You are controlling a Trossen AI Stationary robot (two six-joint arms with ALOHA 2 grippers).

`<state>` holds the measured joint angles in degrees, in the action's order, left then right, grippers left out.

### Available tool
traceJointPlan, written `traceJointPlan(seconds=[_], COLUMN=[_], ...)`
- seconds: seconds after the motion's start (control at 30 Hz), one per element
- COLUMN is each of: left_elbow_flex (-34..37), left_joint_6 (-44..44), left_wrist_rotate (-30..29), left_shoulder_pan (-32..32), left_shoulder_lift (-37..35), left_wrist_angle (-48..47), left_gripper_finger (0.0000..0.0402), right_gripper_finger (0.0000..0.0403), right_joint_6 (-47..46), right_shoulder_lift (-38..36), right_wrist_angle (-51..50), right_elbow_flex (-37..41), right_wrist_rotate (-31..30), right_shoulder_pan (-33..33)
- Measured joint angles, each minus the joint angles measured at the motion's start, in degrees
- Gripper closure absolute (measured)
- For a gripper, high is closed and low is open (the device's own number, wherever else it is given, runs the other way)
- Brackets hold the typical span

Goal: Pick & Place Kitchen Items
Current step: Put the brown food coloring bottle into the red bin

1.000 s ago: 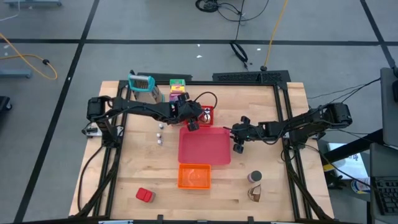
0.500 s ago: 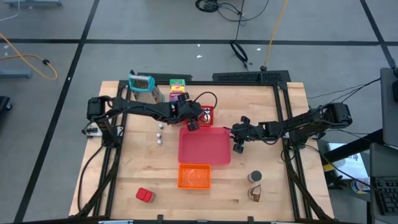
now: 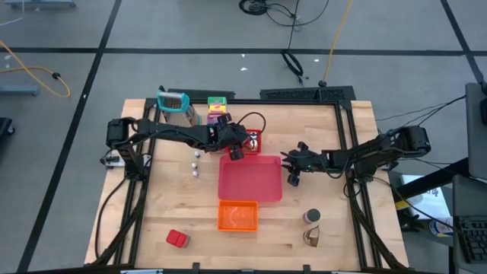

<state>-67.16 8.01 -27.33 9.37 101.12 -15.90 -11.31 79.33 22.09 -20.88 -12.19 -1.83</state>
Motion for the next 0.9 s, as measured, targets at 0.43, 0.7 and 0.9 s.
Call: traceJointPlan(seconds=[0.43,0.7,0.9], left_elbow_flex=[0.0,0.0,0.0], left_joint_6=[0.2,0.1,0.0], left_wrist_rotate=[0.0,0.0,0.0], left_shoulder_pan=[0.0,0.0,0.0], left_shoulder_lift=[0.0,0.0,0.0], left_wrist_angle=[1.2,1.2,1.2], left_gripper_finger=[0.0236,0.0236,0.0236], right_gripper_finger=[0.0305,0.0305,0.0305], right_joint_6=[0.7,0.7,1.5], right_shoulder_lift=[0.1,5.1,7.5], right_wrist_angle=[0.4,4.1,8.1], right_elbow_flex=[0.0,0.1,0.1], right_wrist_rotate=[-0.1,0.0,0.0], right_shoulder_pan=[0.0,0.0,0.0])
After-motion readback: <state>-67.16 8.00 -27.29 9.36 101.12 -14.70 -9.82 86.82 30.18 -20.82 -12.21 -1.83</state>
